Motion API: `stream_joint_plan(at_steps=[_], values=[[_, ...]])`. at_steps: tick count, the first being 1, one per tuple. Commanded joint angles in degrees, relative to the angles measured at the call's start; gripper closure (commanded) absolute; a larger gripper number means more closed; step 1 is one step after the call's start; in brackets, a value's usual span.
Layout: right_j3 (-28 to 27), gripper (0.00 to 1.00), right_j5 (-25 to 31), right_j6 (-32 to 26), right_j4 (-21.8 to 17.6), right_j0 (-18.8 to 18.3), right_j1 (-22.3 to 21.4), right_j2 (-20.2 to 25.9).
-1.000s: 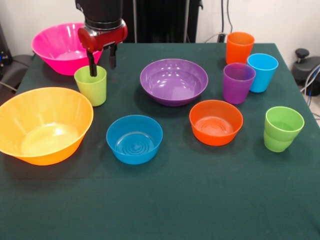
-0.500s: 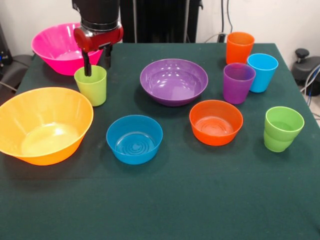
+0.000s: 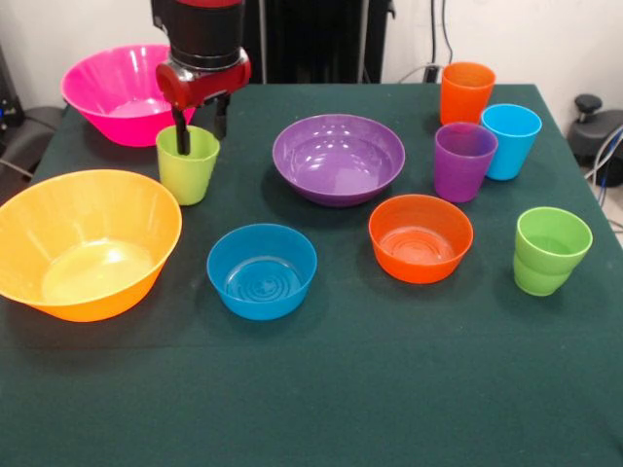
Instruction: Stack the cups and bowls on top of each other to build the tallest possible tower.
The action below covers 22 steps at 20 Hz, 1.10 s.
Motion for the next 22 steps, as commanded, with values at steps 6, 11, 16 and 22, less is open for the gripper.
stream_joint_plan(at_steps=[6,11,16,22], values=[[-5.50,0.00,3.28,-10.61,-3.37,2.21,6.61,-5.55],[-4.52,0.00,2.92,-10.86,-2.54,1.64,5.10,-5.33],[-3.35,0.00,1.91,-11.17,-2.63,1.28,3.41,-5.05],[-0.10,0.00,2.95,-17.16,2.07,-2.55,-0.81,-1.21]])
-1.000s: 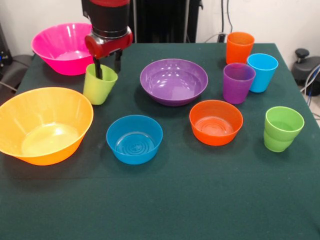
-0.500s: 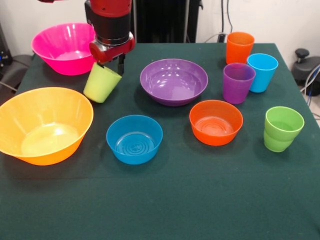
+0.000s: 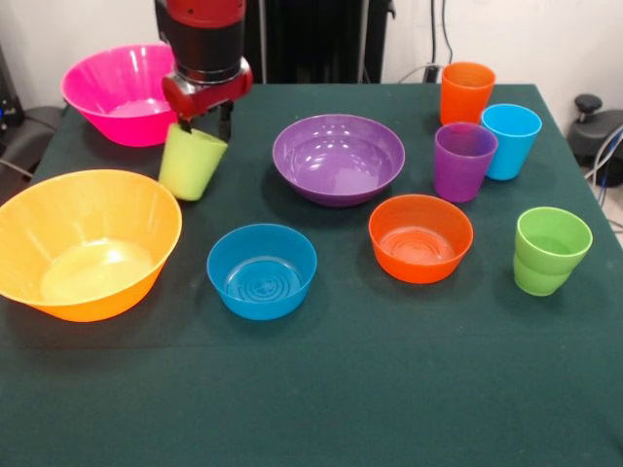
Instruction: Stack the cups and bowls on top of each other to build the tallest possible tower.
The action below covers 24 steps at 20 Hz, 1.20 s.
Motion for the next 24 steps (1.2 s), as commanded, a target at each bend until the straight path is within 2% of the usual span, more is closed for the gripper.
stream_joint_plan(at_steps=[1,12,17,24], values=[[0.75,0.00,2.62,-17.49,1.60,-2.33,-4.02,1.93],[-0.38,0.00,0.76,-15.68,-0.10,-2.52,-2.05,2.28],[-1.66,0.00,-0.23,-11.81,-3.07,-0.06,0.53,-0.03],[-1.05,0.00,0.02,-11.92,-1.67,-0.06,0.68,0.42]])
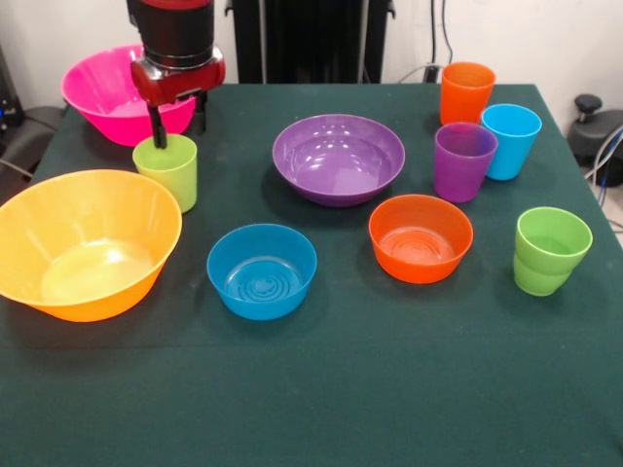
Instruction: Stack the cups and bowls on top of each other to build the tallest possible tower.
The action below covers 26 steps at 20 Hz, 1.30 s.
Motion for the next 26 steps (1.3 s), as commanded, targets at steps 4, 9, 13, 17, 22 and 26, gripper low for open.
stream_joint_plan(at_steps=[4,9,13,17,22,26], values=[[-1.01,0.00,-0.75,-11.93,-2.49,1.85,3.04,0.26],[-1.91,0.00,-0.80,-11.55,-3.94,2.40,3.50,-0.60],[-1.84,0.00,-1.56,-11.31,-4.99,2.60,2.99,-0.73],[-2.42,0.00,-3.38,-11.20,-5.69,2.37,4.75,-0.36],[-2.86,0.00,-4.71,-11.16,-6.74,2.42,5.46,-0.34],[-2.95,0.00,-5.87,-11.10,-7.35,2.48,5.64,-0.28]])
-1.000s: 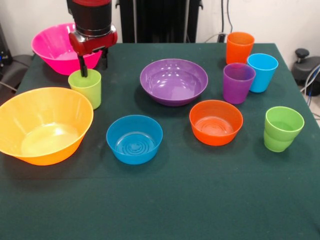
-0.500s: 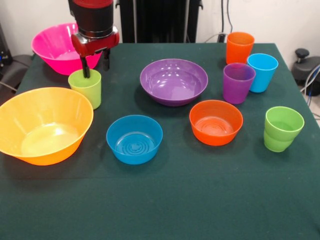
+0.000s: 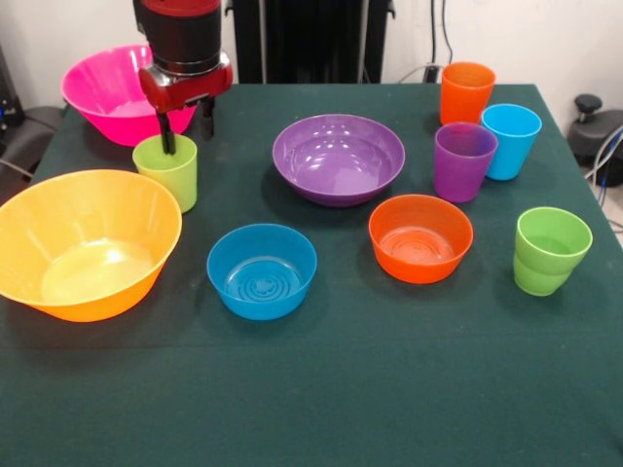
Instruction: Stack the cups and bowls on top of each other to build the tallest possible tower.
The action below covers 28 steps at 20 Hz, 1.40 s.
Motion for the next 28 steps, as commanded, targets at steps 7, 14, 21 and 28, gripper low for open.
stream_joint_plan(at_steps=[7,14,21,28], values=[[-2.58,0.00,-7.11,-11.69,-5.23,0.51,6.74,1.66],[-3.34,0.00,-4.43,-13.18,-4.55,0.77,8.07,0.26],[-3.43,0.00,-3.05,-12.73,-5.20,2.16,7.02,-0.47],[-3.23,0.00,-2.96,-12.49,-5.61,2.77,6.56,-0.66]])
